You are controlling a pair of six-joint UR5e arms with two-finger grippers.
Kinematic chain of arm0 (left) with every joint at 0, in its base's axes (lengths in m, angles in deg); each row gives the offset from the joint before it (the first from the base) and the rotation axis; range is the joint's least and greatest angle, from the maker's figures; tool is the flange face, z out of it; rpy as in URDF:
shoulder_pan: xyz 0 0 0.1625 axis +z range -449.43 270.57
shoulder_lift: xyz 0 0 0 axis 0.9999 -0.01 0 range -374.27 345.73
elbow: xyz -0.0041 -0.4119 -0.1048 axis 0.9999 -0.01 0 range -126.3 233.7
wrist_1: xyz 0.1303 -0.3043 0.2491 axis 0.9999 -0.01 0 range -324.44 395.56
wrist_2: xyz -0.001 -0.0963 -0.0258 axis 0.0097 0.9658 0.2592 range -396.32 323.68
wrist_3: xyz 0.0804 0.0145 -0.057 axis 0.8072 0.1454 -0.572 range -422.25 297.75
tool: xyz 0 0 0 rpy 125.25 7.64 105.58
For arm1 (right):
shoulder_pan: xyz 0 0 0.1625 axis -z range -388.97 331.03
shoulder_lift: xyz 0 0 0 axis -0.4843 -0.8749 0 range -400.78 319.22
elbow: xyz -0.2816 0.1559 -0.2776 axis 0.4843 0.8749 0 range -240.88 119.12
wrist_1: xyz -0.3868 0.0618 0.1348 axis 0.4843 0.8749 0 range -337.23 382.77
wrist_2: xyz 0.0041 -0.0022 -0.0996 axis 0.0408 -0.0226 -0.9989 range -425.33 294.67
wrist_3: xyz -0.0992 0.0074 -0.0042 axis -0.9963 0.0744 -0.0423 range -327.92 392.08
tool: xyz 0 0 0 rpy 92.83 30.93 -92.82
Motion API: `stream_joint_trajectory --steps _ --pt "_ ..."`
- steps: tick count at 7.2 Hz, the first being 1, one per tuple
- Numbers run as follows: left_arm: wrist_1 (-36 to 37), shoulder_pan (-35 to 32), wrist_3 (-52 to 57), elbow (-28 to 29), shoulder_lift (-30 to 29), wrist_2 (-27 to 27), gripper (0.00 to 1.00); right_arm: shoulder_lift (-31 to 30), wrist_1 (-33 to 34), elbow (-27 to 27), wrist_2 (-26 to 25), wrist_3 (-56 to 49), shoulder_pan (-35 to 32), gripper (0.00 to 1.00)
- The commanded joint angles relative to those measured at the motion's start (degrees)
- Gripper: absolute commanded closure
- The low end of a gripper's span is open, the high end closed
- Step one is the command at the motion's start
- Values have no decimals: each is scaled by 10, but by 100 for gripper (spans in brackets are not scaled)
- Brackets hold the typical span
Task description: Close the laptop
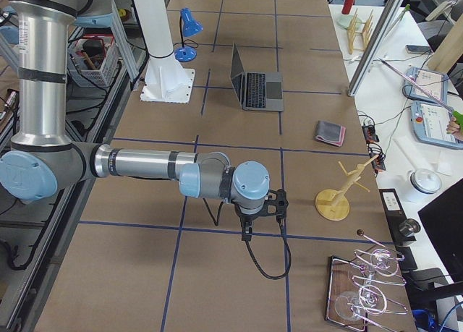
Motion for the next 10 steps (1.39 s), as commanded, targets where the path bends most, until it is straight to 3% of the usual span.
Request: stream_joint_trajectory --steps 1,5,8,9,10 --pt "-16 1 -5 -6 1 3 0 -1 1 1 1 0 0 0" --pt "-4 12 -44 -118 -12 13 0 8 2 -68 1 1 28 0" --pt "-4 149 -304 -265 -36 21 0 25 7 -128 -1 2 57 0" --pt "-4 192 -395 -285 -73 20 0 22 5 -126 18 17 65 1" --pt "-3 229 -471 -298 -105 20 0 19 -2 -128 66 97 66 1"
